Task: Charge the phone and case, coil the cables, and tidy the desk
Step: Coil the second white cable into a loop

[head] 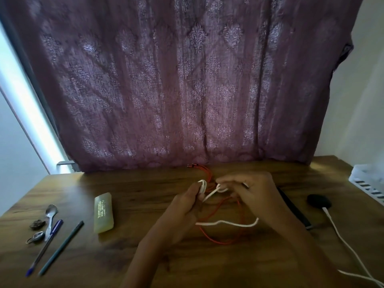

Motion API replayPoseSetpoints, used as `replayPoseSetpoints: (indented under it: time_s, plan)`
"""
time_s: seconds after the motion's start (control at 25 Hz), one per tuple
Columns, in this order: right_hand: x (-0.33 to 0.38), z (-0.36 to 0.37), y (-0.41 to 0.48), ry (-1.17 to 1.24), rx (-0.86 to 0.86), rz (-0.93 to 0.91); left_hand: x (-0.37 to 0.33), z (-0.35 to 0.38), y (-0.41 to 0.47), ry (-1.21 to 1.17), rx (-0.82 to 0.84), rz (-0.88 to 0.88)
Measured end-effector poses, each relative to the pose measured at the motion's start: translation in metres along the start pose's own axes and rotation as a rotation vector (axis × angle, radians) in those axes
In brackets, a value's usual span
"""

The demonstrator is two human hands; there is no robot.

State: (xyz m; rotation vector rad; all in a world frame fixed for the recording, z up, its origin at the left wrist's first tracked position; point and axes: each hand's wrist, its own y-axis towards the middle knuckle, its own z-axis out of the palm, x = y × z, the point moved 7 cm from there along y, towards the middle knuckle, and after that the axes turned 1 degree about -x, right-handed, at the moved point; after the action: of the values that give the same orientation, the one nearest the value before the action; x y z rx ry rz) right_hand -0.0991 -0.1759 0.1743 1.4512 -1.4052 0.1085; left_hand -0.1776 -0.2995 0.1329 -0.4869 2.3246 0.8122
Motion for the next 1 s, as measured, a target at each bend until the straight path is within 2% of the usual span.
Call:
replayPoseSetpoints:
  time_s: [0.08,0.24,0.4,0.44,0.64,0.72,0.84,1.0]
  plan:
    - [-0.003,-0.007,0.008,-0.034,-0.018,0.078,-0.008,0.001,-0.002,0.006,0.058,0.002]
    - [-0.018,-0.031,0.025,-0.106,-0.186,0.169,-0.019,0.011,-0.014,-0.028,0.179,0.035]
    - [-0.046,-0.023,0.033,-0.47,0.028,0.197,-0.027,0.003,-0.019,-0.368,0.154,-0.021]
    - [-0.049,-0.017,0.032,-0.546,0.055,0.167,-0.027,0.0,-0.018,-0.458,0.121,-0.032]
    - [-0.041,0.023,0.017,-0.884,-0.019,-0.28,-0.013,-0.007,-0.01,-1.067,-0.059,-0.177]
    - [-0.041,0.041,0.009,-0.951,-0.021,-0.319,-0.016,-0.007,-0.006,-1.242,-0.094,-0.19]
    - [-0.041,0.067,-0.003,-0.818,-0.023,-0.263,-0.013,-0.007,0.002,-1.368,-0.136,-0.152]
    - [-0.032,0.089,-0.026,-0.243,0.085,0.009,-0.005,-0.011,0.006,-1.475,-0.168,-0.173]
